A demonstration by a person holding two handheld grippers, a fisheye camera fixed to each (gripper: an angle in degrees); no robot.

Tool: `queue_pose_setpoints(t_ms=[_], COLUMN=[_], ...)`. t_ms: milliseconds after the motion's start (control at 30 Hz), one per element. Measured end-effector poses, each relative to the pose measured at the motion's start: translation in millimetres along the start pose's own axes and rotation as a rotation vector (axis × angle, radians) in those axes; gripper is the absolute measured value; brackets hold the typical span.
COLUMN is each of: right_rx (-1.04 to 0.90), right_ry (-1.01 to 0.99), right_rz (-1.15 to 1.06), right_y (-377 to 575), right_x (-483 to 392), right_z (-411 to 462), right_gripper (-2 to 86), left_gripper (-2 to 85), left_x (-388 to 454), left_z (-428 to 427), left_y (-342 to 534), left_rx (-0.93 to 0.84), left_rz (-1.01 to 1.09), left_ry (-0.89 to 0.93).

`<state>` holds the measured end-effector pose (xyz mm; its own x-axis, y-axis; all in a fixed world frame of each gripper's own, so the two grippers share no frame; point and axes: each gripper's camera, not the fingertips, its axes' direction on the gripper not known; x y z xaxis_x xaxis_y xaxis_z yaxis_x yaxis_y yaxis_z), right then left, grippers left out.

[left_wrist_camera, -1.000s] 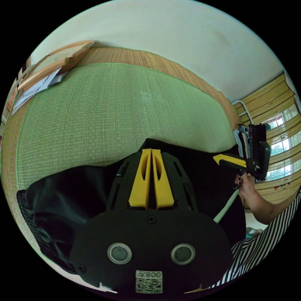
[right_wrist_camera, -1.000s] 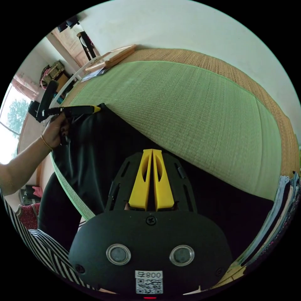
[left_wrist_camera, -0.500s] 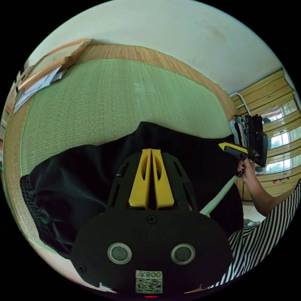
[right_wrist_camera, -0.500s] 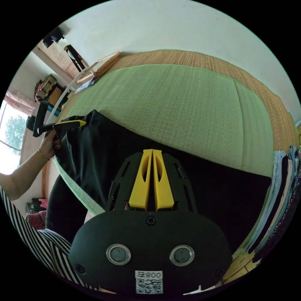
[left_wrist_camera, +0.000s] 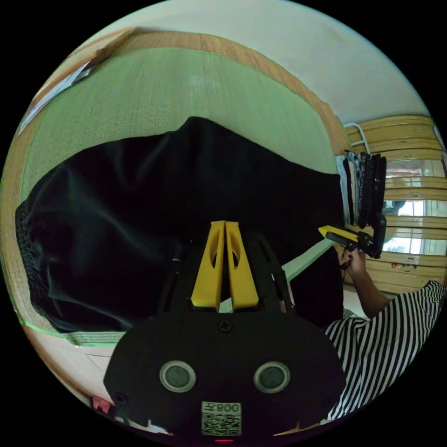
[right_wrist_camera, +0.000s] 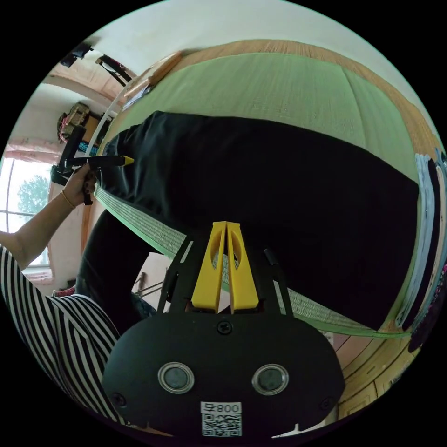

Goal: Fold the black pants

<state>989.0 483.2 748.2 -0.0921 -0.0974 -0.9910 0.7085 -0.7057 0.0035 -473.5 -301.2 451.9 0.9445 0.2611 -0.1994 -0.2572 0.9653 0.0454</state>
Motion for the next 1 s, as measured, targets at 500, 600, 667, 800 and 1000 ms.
queue_pose_setpoints(t_ms=[500,600,667,800,1000], right_rx=[0.280,0.347,0.363,0.348,0.323], right_ry=[-0.014,0.034,0.081,0.097,0.098], right_rz=[0.405,0.527,0.570,0.595,0.578], right_y=[108,154,170,179,176], right_x=[140,183,200,226,228], right_z=[-190,-239,-262,-285,-302], right_gripper=[4.3,7.7,8.8,10.1,8.5], left_gripper=[3.6,6.0,6.8,7.4,7.9], left_x=[213,278,326,384,448], left_z=[218,272,319,377,446], left_y=[-142,-174,-193,-213,-236], left_rx=[-0.216,-0.262,-0.321,-0.366,-0.361], left_rz=[0.461,0.577,0.660,0.752,0.840], left_ry=[0.178,0.216,0.187,0.139,0.018])
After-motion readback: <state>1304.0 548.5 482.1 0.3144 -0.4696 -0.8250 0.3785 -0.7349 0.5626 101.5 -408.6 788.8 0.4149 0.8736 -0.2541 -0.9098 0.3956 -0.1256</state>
